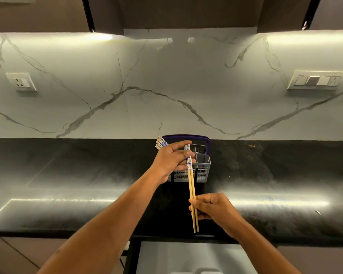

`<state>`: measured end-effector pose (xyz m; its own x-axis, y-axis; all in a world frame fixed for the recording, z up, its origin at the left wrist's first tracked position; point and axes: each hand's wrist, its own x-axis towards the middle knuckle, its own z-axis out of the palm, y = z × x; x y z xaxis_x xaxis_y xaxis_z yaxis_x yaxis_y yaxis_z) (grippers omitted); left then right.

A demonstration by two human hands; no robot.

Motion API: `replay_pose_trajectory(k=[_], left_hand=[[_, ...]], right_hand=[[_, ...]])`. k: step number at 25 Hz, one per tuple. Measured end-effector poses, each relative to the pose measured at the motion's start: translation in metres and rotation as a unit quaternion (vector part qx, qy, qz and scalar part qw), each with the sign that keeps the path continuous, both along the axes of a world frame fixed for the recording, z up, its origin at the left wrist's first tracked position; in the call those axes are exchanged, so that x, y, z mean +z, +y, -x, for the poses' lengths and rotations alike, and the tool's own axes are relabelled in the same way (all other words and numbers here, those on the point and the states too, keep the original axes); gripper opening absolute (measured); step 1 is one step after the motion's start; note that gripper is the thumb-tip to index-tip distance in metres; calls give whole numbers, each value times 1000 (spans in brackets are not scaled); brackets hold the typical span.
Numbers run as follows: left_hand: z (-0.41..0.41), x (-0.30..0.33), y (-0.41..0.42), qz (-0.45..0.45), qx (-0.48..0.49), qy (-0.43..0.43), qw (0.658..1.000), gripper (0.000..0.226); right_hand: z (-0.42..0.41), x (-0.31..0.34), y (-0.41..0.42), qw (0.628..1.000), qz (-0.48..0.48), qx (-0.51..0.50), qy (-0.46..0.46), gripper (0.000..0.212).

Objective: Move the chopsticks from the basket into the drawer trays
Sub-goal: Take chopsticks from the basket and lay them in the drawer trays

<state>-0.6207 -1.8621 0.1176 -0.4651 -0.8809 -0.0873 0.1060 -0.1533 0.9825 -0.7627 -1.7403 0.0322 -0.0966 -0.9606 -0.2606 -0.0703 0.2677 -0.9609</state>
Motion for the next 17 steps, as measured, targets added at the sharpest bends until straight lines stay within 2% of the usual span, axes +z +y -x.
replay_pose_trajectory(k=[8,14,17], left_hand=[[-3,-57,40,-40,-28,-14,999,34],[-8,-113,76,-91,-40,-37,994,34],[-8,-142,93,-113,-50,-37,992,34]], right_hand=[[-7,-28,32,998,-25,-43,-32,15],[-14,-71,64,996,-81,-42,14,14],[-12,-93,82,993,-110,-33,5,15]])
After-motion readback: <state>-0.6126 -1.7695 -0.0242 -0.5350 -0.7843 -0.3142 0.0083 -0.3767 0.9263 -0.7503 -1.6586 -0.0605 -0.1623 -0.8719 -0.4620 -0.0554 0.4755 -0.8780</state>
